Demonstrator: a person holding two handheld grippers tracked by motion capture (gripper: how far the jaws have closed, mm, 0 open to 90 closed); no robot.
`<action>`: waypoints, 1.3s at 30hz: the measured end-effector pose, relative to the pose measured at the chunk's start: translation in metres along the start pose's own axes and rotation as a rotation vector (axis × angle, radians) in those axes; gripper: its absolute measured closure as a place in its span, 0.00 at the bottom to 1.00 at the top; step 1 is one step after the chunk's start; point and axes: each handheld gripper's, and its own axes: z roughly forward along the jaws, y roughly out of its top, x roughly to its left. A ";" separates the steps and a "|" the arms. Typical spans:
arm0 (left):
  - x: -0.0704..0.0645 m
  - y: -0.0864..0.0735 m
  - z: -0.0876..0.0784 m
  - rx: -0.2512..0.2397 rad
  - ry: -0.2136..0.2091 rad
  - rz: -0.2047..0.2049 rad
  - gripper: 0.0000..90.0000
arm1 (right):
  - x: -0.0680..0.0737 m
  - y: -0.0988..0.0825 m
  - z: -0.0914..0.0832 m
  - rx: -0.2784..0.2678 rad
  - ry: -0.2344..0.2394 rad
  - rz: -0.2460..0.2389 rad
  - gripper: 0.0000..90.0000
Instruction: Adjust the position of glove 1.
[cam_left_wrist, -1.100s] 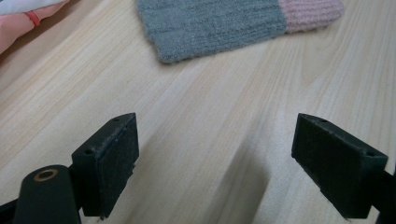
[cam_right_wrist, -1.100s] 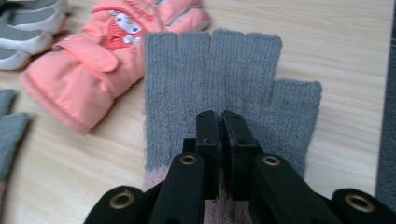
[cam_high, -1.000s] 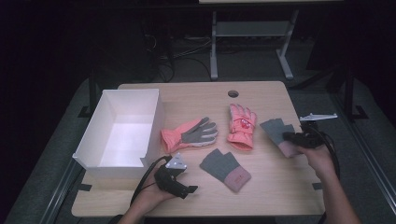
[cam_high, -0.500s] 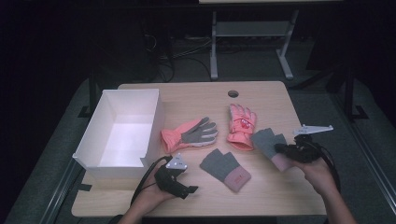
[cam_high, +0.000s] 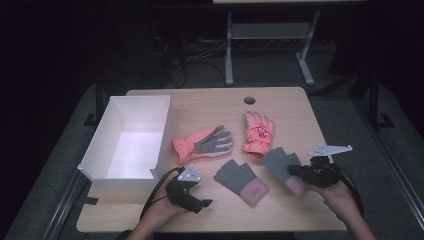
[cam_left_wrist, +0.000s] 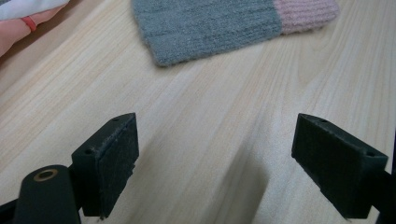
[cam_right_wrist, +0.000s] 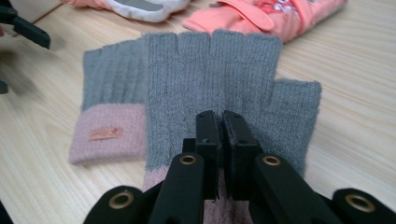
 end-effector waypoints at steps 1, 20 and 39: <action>0.000 0.000 0.000 0.000 0.000 -0.001 0.16 | 0.002 0.001 0.001 0.006 0.005 -0.006 0.95; -0.002 0.000 0.003 -0.002 -0.004 -0.008 0.16 | 0.040 0.020 0.036 0.026 0.110 -0.080 0.95; -0.001 0.000 0.002 -0.009 -0.003 -0.009 0.16 | 0.076 0.040 0.078 0.054 0.143 -0.119 0.95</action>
